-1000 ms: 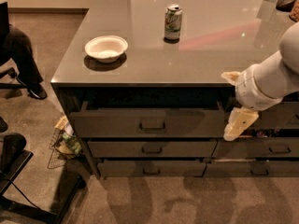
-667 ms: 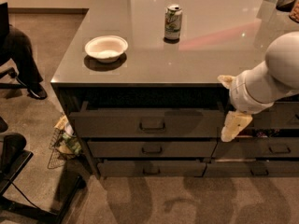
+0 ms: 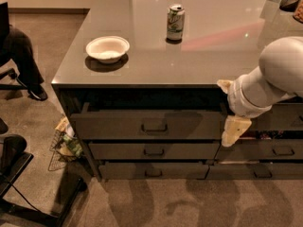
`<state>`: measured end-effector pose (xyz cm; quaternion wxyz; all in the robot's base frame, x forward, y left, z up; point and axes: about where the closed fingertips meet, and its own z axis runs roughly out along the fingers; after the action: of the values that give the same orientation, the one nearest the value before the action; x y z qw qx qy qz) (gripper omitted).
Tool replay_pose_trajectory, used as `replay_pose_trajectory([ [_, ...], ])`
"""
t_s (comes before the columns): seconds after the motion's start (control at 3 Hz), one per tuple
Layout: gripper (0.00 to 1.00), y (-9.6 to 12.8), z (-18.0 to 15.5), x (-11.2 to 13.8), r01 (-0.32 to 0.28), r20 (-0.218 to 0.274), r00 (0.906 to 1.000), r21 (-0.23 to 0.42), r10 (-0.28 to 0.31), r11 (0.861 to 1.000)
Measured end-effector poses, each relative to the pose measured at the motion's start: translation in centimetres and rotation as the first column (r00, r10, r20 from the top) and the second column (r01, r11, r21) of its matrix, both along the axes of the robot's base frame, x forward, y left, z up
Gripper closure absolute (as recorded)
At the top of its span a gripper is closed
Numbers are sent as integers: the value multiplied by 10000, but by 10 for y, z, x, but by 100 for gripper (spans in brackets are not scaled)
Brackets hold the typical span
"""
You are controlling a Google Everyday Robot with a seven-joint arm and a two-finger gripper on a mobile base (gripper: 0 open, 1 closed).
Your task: Open top drawer
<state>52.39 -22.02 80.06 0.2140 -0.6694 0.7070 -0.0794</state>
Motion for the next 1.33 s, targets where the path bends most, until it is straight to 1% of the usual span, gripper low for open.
replay_pose_trajectory([
  [0.33, 0, 15, -30, -4, -207, -443, 9988, -172, 199, 9996],
  [0.67, 0, 21, -61, -3, -322, -870, 9958, -290, 295, 9991],
  [1.0, 0, 26, -91, 6, -578, -1232, 9910, -440, 520, 9974],
  [1.33, 0, 29, -120, 20, -893, -1621, 9836, -580, 789, 9943],
])
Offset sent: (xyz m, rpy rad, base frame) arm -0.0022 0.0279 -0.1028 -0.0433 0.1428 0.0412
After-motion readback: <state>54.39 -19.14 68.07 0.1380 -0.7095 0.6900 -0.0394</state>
